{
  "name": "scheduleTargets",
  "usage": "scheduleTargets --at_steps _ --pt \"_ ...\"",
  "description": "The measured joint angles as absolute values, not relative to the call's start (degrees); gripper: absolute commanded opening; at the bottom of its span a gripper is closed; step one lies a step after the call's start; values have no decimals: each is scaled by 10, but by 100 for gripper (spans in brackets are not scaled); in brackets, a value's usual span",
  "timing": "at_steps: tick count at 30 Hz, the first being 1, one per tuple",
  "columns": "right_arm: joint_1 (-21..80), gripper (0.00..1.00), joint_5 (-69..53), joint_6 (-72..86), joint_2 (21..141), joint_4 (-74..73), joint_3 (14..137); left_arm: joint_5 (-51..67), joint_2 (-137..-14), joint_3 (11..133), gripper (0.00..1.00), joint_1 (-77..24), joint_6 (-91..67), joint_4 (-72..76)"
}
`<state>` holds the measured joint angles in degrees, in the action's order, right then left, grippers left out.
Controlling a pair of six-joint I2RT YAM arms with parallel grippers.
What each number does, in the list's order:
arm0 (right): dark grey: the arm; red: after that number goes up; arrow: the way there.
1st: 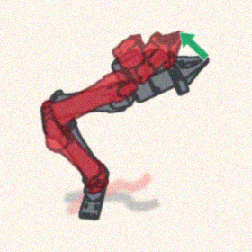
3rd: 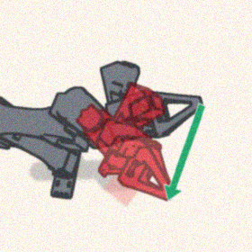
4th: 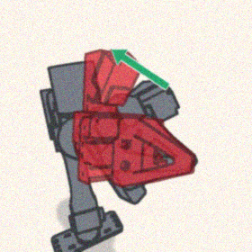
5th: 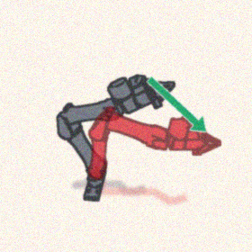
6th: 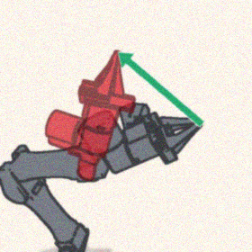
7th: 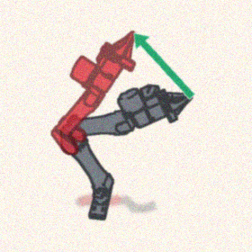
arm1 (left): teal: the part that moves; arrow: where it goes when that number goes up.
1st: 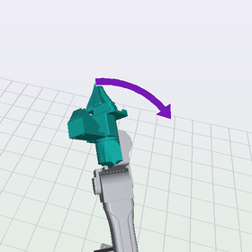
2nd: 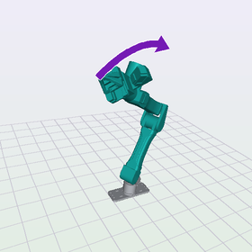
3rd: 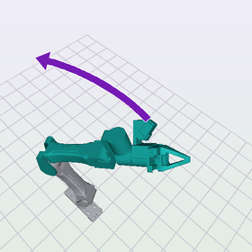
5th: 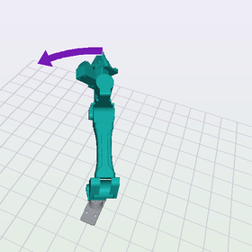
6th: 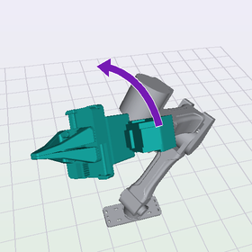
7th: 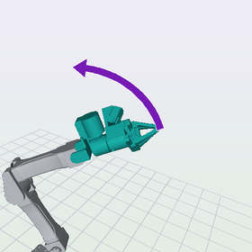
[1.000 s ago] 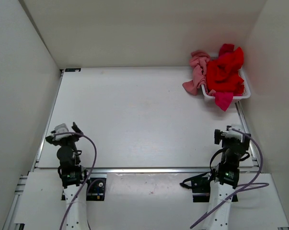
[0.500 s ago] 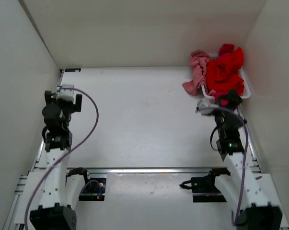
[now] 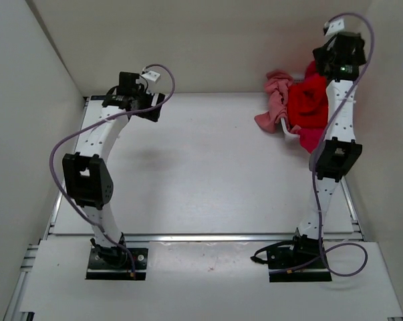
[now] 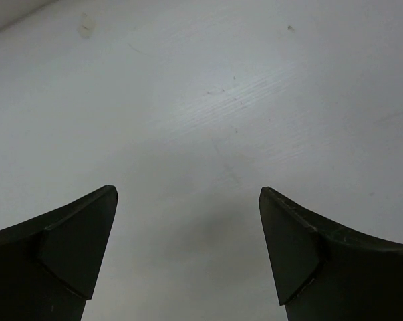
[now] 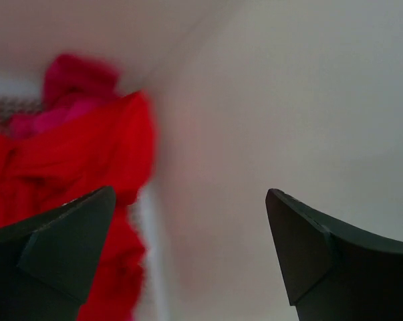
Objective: Fold and stack the t-shirts
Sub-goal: Grab crumpled tshirt from bin with the right arm
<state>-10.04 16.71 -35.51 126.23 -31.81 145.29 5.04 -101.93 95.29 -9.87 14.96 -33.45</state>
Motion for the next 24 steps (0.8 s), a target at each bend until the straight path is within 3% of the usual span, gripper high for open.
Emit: scheduleTargets --at_steps 2,7,13,19,24 --pt "-102 100 163 -307 1326 -359 1480 51 -1071 1004 96 -103 139 -375" --pt "-107 94 123 -161 1354 -449 1361 72 -1137 1062 98 -134 111 -423" --pt "-129 92 103 -42 1396 -467 1442 65 -1141 1062 99 -169 103 -446" --pt "-152 68 86 19 1418 -444 1462 70 -1141 1062 98 -176 98 -453" --pt "-154 64 65 40 1463 -416 1480 62 -1141 1061 99 -182 98 -460"
